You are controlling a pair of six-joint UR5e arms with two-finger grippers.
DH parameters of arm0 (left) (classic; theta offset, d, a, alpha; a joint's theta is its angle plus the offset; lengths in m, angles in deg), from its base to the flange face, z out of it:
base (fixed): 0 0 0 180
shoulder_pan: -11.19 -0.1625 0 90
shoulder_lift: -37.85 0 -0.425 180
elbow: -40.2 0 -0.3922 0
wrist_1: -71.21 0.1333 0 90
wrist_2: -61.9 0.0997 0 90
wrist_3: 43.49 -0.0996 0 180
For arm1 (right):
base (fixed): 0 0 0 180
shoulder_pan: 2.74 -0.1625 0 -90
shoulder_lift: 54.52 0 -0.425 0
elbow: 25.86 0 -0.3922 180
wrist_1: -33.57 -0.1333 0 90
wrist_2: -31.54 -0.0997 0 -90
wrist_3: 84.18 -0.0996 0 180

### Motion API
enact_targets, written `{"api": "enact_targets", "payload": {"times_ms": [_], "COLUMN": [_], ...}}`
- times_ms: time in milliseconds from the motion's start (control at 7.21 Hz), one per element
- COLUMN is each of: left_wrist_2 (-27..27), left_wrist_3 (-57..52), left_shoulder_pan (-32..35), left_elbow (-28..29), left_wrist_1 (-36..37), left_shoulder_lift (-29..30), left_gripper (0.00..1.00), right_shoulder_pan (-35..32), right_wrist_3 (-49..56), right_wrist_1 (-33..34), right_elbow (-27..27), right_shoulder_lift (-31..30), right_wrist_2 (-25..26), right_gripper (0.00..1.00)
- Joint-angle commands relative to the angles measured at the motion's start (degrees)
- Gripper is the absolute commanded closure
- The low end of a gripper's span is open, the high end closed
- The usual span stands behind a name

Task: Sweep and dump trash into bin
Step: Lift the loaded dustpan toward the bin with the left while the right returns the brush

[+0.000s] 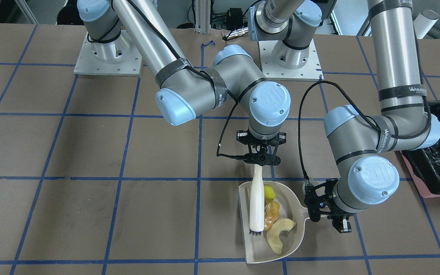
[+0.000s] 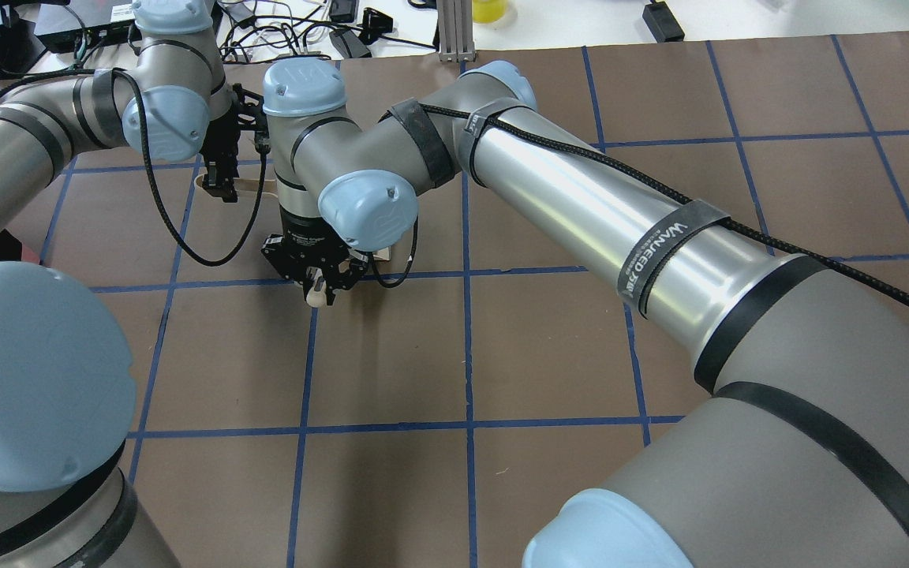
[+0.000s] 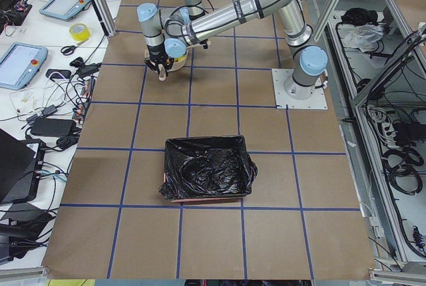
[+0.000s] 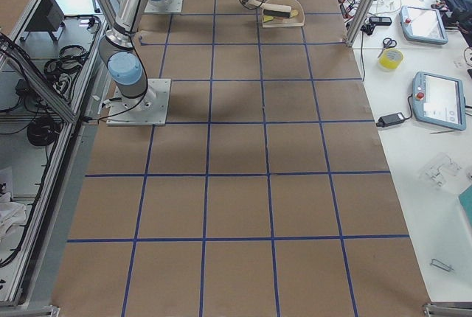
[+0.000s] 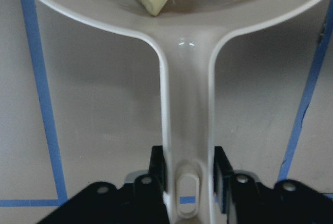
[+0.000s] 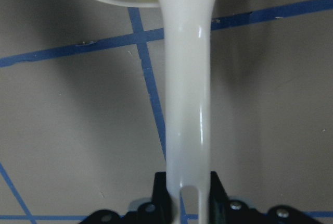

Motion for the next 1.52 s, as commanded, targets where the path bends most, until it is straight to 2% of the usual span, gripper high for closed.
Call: {"api": "enact_targets", "payload": {"times_ms": [0, 277, 693, 832, 1109, 1386], "left_wrist_2": [-0.2, -0.2, -0.4, -0.8, -1.1, -2.8], "left_wrist_3": [-0.2, -0.2, -0.2, -0.3, -1.5, -5.5], "left_shoulder_pan": [0.0, 0.0, 0.0, -0.1, -0.8, -2.5], "left_elbow": [-0.1, -0.3, -0.5, -0.6, -0.6, -0.7], "left_wrist_1": [0.1, 0.1, 0.1, 0.2, -0.1, -0.6], "left_shoulder_lift": [-0.1, -0.1, -0.2, -0.2, -1.7, -2.6], "left_gripper": [0.98, 0.98, 0.98, 0.98, 0.98, 0.98], "right_shoulder_pan": [0.0, 0.6, 2.3, 4.6, 12.7, 19.9], "right_wrist_3": [-2.0, -1.1, 1.4, 2.0, 11.4, 18.8], "right_wrist_1": [0.1, -0.9, -8.8, -11.3, -17.9, -18.1], "right_elbow": [-0.6, -0.7, -0.2, 0.4, 1.8, 7.8], "right_shoulder_lift": [0.0, -0.6, -4.3, -5.6, -10.4, -16.7], "right_wrist_2": [-3.4, -0.6, 5.1, 6.9, 10.3, 10.6], "right_gripper": [0.94, 0.94, 0.93, 0.93, 0.93, 0.93]}}
